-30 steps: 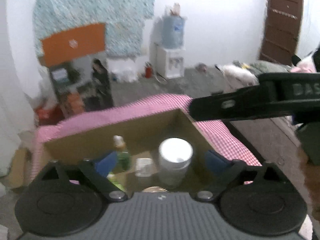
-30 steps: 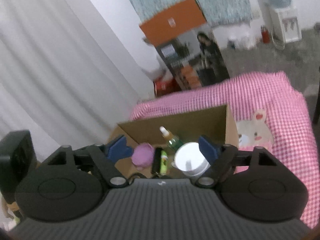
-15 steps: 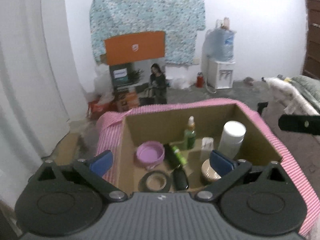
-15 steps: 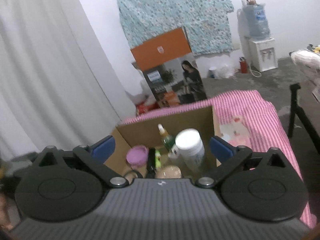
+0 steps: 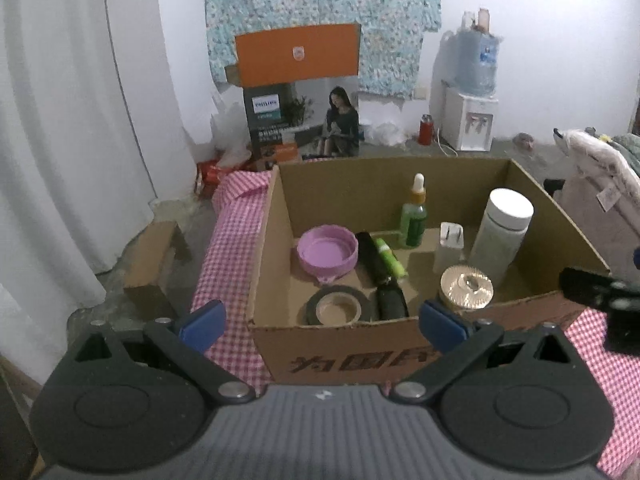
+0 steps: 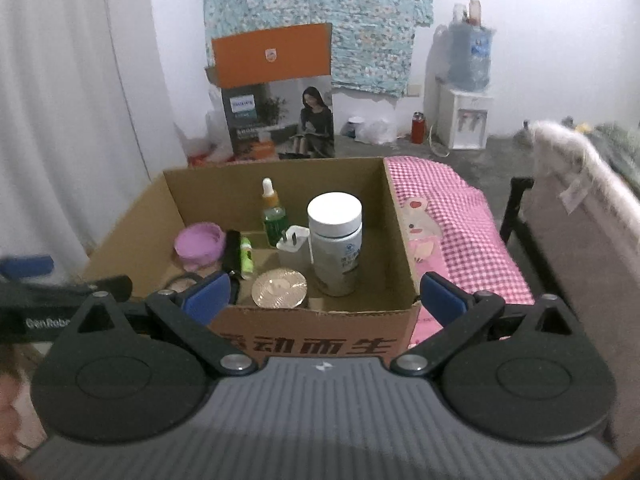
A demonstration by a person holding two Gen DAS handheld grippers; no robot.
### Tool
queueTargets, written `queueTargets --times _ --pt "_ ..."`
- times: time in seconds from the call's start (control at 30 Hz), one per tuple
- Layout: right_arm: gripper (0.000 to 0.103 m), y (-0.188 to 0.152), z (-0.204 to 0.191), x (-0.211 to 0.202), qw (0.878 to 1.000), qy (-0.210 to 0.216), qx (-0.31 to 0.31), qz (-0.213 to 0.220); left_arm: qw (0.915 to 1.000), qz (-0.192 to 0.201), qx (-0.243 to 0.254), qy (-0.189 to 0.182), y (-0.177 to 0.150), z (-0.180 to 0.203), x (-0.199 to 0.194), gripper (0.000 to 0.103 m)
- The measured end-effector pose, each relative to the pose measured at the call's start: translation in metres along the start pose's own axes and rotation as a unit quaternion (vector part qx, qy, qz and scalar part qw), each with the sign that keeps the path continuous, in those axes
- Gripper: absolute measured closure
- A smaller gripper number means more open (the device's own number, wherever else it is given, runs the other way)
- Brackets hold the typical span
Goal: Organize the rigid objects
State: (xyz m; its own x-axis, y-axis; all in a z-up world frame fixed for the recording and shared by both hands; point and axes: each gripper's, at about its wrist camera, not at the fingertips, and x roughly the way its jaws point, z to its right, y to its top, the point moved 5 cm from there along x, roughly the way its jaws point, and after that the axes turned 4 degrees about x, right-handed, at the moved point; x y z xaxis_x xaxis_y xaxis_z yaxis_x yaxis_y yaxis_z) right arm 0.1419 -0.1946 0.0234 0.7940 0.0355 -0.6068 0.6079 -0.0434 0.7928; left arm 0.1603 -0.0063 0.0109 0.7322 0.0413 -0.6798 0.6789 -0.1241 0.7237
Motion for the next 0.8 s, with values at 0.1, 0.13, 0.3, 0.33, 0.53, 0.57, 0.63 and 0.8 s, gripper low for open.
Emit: queueTargets --times 0.1,0.13,0.3,0.33,0.53,0.57,0.63,0.8 --pt "0.001 -0.002 -0.015 0.009 1.0 -0.002 -0.022 -0.005 1.0 -0.007 -0.004 -0.004 -0.001 -0.001 0.004 0.0" --pt "0.001 -0.003 -0.019 0.011 1.0 0.0 -0.025 -0.008 1.0 -0.007 -0.005 -0.004 -0.002 -0.001 0.005 0.0" --pt "0.001 0.001 -0.033 0.024 0.999 0.004 -0.036 -0.016 0.9999 -0.009 -0.01 -0.008 -0.002 -0.005 0.007 0.0" --pt "0.001 0.002 -0.033 0.024 0.999 0.004 -0.036 -0.017 0.9998 -0.01 -0.012 -0.01 -0.002 -0.006 0.008 0.0" --pt "0.001 0.003 -0.036 0.029 0.999 0.001 -0.033 -0.022 0.9996 -0.013 -0.017 -0.017 -0.002 -0.007 0.01 0.0" --pt "0.001 0.003 -0.031 0.026 0.999 0.001 -0.033 -0.022 0.9996 -0.012 -0.018 -0.017 -0.002 -0.007 0.01 0.0" --pt "0.001 0.003 -0.029 0.025 0.999 0.0 -0.035 -0.022 0.9995 -0.012 -0.02 -0.019 -0.001 -0.008 0.011 0.0" --pt "0.001 0.001 -0.029 0.024 0.999 0.0 -0.033 -0.022 0.9996 -0.01 -0.019 -0.017 0.0 -0.007 0.01 0.0"
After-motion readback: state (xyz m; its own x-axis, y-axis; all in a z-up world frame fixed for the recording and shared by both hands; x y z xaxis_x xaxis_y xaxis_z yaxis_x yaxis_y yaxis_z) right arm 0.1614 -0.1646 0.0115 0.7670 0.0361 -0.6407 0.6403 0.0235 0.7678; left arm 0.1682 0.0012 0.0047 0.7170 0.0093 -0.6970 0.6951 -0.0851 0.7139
